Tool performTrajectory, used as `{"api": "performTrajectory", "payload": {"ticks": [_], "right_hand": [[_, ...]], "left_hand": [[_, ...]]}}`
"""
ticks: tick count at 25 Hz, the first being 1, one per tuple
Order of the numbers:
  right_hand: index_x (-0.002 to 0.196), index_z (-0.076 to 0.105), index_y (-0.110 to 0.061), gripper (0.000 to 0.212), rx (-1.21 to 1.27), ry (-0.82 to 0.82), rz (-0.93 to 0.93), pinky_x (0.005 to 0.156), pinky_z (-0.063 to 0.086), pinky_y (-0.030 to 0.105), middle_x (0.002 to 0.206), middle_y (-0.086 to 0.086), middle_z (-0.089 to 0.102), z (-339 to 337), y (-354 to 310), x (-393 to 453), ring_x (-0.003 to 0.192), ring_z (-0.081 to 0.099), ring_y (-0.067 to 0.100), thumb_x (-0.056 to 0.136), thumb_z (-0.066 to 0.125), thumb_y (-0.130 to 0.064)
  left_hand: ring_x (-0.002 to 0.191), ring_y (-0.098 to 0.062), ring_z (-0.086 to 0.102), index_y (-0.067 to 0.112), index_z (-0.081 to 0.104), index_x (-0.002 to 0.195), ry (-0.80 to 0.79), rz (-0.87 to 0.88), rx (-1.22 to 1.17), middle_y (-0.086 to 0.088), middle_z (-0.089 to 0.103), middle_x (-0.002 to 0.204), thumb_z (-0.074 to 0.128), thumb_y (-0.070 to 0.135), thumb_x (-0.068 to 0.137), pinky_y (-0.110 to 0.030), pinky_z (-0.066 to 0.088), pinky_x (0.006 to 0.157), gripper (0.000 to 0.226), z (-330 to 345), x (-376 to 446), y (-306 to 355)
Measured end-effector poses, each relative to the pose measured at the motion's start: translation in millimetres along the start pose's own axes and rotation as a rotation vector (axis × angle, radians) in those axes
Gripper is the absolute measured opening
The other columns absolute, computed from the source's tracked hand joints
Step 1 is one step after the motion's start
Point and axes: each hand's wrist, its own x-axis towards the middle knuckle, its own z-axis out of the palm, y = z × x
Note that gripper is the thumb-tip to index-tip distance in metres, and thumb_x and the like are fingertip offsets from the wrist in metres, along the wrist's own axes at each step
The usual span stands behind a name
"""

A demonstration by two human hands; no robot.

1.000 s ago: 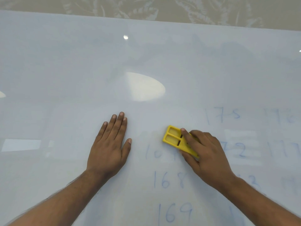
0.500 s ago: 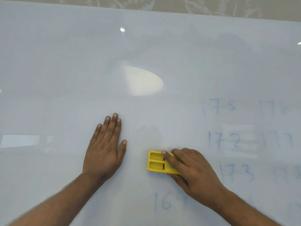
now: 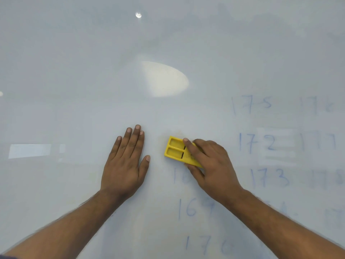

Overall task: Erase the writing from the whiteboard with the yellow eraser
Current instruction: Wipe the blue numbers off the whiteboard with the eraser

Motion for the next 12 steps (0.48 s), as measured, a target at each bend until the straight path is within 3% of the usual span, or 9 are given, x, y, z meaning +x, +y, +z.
{"api": "performTrajectory", "payload": {"ticks": [7,12], "right_hand": [[0.143,0.047,-0.016,0.049,-0.067,-0.115,-0.15,0.089,0.044,0.04,0.121,0.008,0.058,-18.7,11.5,-43.9,0.102,0.055,0.031,0.097,0.056,-0.032],[0.142,0.048,-0.014,0.055,0.001,0.038,0.055,0.09,0.043,0.04,0.12,0.01,0.058,-6.5,12.5,-9.2,0.104,0.056,0.031,0.09,0.062,-0.027]], "left_hand": [[0.157,-0.02,0.011,0.009,0.018,0.16,-0.013,-0.019,-0.011,-0.005,0.016,0.169,0.03,0.039,0.104,-0.043,0.014,0.126,0.065,0.6,-3.2,1.9],[0.157,-0.021,0.011,0.007,0.019,0.16,-0.006,-0.071,-0.011,-0.007,0.015,0.169,0.03,0.038,0.104,-0.046,0.017,0.126,0.065,3.3,-10.9,11.2]]}}
